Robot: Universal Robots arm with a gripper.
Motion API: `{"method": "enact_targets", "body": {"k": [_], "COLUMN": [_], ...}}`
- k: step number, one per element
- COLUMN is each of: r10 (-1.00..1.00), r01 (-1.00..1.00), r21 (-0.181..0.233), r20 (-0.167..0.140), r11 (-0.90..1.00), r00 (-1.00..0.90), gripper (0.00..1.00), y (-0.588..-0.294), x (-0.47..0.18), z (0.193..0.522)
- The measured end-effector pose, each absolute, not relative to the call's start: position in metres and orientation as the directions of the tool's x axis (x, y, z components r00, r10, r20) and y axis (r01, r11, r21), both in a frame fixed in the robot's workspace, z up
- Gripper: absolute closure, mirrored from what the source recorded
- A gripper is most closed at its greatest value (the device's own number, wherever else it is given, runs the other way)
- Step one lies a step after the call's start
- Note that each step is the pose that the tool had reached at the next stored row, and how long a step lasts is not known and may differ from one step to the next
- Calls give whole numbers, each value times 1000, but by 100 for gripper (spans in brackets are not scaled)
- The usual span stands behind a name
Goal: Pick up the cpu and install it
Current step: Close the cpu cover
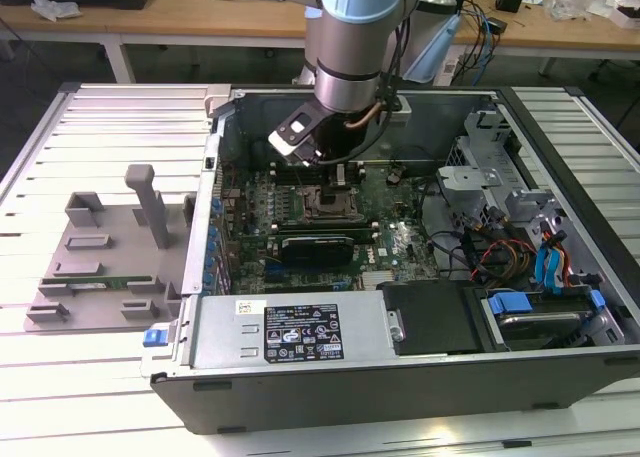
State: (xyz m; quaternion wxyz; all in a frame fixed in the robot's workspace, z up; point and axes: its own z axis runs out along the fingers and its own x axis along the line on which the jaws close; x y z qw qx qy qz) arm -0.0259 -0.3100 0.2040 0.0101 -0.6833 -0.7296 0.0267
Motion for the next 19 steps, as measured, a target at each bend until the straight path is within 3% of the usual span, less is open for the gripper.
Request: {"method": "enact_targets", "body": {"k": [19], "r10": [998], "r01": [996], "r21": [-54], "r20": [-22], "r11": [65], "r00": [-66], "gripper": [89], "y": [-310], "x": [-23], "z": [254]}}
